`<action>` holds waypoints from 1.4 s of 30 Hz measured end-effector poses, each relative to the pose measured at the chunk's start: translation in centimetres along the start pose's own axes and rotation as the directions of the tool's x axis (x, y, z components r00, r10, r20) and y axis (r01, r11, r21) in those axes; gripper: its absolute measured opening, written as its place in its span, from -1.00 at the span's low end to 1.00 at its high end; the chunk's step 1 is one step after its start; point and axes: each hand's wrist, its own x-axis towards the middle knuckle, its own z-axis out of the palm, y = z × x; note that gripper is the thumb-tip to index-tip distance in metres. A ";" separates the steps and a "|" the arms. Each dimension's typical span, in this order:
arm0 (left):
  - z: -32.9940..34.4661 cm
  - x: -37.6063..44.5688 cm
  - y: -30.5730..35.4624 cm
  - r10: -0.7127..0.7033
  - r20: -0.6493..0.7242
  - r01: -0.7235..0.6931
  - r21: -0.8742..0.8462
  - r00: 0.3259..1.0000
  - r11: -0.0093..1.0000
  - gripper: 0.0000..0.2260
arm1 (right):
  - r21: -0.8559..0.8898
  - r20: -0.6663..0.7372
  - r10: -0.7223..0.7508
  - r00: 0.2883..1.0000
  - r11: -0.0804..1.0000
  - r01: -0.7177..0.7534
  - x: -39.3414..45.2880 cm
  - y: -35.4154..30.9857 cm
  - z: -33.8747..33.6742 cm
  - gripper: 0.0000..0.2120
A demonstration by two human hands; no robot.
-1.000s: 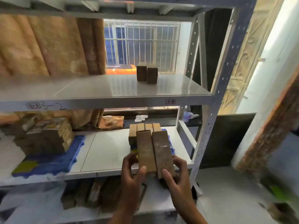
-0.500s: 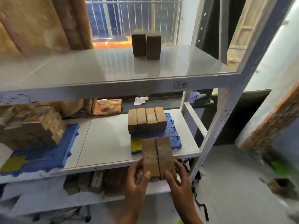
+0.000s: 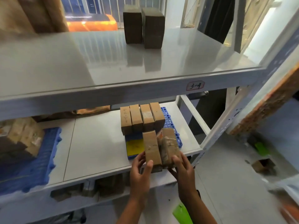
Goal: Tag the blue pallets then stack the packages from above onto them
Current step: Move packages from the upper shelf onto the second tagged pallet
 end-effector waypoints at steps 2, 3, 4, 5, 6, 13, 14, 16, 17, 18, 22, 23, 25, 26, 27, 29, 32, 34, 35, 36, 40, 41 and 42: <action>0.3 0.9 0.1 -0.041 -0.017 0.040 -0.068 0.999 0.997 -0.50 | 0.090 -0.039 0.059 0.998 0.994 -0.055 1.4 0.0 0.4 -0.59; 0.4 1.3 0.2 -0.051 -0.018 0.049 -0.092 0.999 0.995 -0.52 | 0.126 -0.060 0.074 0.995 0.990 -0.066 2.2 -0.3 0.6 -0.60; 0.5 1.8 0.4 -0.055 -0.017 0.053 -0.108 0.998 0.993 -0.52 | 0.146 -0.090 0.073 0.993 0.987 -0.060 3.2 -0.8 0.8 -0.58; 0.6 2.2 0.6 -0.056 -0.012 0.054 -0.117 0.998 0.992 -0.49 | 0.148 -0.135 0.059 0.989 0.988 -0.039 4.4 -1.4 1.0 -0.58; 0.7 2.6 0.8 -0.050 -0.006 0.049 -0.119 0.999 0.992 -0.46 | 0.139 -0.190 0.038 0.981 0.990 -0.012 6.0 -2.2 1.2 -0.59; 1.2 3.8 2.7 0.002 -0.041 -0.007 -0.125 0.999 0.992 -0.57 | -0.083 -0.232 -0.060 0.971 0.996 0.042 18.1 -6.3 4.2 -0.60; 1.2 3.8 2.8 -0.004 -0.035 -0.001 -0.131 0.999 0.991 -0.57 | -0.137 -0.200 -0.052 0.978 0.990 0.025 19.3 -6.2 4.7 -0.60; 1.0 3.7 2.8 -0.007 -0.028 0.004 -0.134 1.000 0.991 -0.55 | -0.249 -0.143 -0.045 0.989 0.968 0.008 20.9 -5.9 5.3 -0.57; 0.9 3.6 2.8 -0.006 -0.032 0.001 -0.137 0.999 0.991 -0.54 | -0.286 -0.114 -0.042 0.993 0.958 0.008 21.4 -5.6 5.5 -0.55; 0.8 3.6 2.8 -0.008 -0.037 0.003 -0.141 0.999 0.990 -0.54 | -0.311 -0.088 -0.039 0.995 0.950 0.010 21.8 -5.4 5.7 -0.54; 0.4 3.5 2.6 0.001 -0.076 -0.012 -0.154 0.997 0.988 -0.64 | -0.360 0.009 -0.041 0.999 0.932 0.042 21.8 -4.5 5.9 -0.59; 0.3 3.5 2.7 0.005 -0.086 -0.019 -0.156 0.996 0.988 -0.64 | -0.375 0.023 -0.041 0.999 0.926 0.047 21.8 -4.5 5.9 -0.60; 0.1 3.5 2.9 0.025 -0.113 -0.042 -0.149 0.993 0.988 -0.60 | -0.413 0.039 -0.024 0.999 0.910 0.038 21.5 -4.7 5.7 -0.56; 0.1 3.5 2.9 0.034 -0.120 -0.051 -0.143 0.992 0.988 -0.57 | -0.440 0.027 -0.030 0.999 0.897 0.039 21.2 -4.7 5.6 -0.52; 0.0 3.4 3.0 0.038 -0.118 -0.054 -0.141 0.992 0.988 -0.56 | -0.469 -0.019 -0.071 0.997 0.882 0.054 20.7 -4.6 5.4 -0.48; -0.1 3.4 2.7 0.042 -0.101 -0.055 -0.136 0.994 0.989 -0.57 | -0.477 -0.156 -0.245 0.957 0.867 0.144 18.6 -4.3 5.1 -0.48; -0.2 3.3 2.1 0.038 -0.079 -0.047 -0.120 0.996 0.992 -0.60 | -0.355 0.099 -0.337 0.936 0.867 0.350 14.4 -3.0 5.0 -0.47; -0.2 3.5 1.9 0.034 -0.062 -0.040 -0.115 0.998 0.992 -0.60 | -0.279 0.352 -0.196 0.915 0.912 0.302 12.2 -2.9 5.1 -0.29; -0.3 3.5 1.9 0.024 -0.055 -0.030 -0.116 0.998 0.993 -0.60 | -0.278 0.429 -0.126 0.895 0.924 0.264 11.8 -3.0 5.0 -0.24; -0.4 3.6 1.9 0.009 -0.054 -0.015 -0.120 0.999 0.993 -0.60 | -0.284 0.484 -0.065 0.873 0.932 0.227 11.6 -3.3 4.8 -0.26; -1.2 4.4 1.7 -0.050 -0.108 0.036 -0.120 0.993 0.992 -0.56 | -0.323 0.560 0.016 0.828 0.925 0.201 12.0 -4.0 3.3 -0.53; -1.4 4.7 1.7 -0.066 -0.118 0.052 -0.121 0.991 0.991 -0.53 | -0.324 0.563 0.018 0.826 0.925 0.200 12.0 -4.1 3.0 -0.53; -1.7 4.9 1.8 -0.079 -0.130 0.062 -0.125 0.988 0.990 -0.49 | -0.319 0.563 0.022 0.826 0.928 0.193 12.0 -4.2 3.0 -0.54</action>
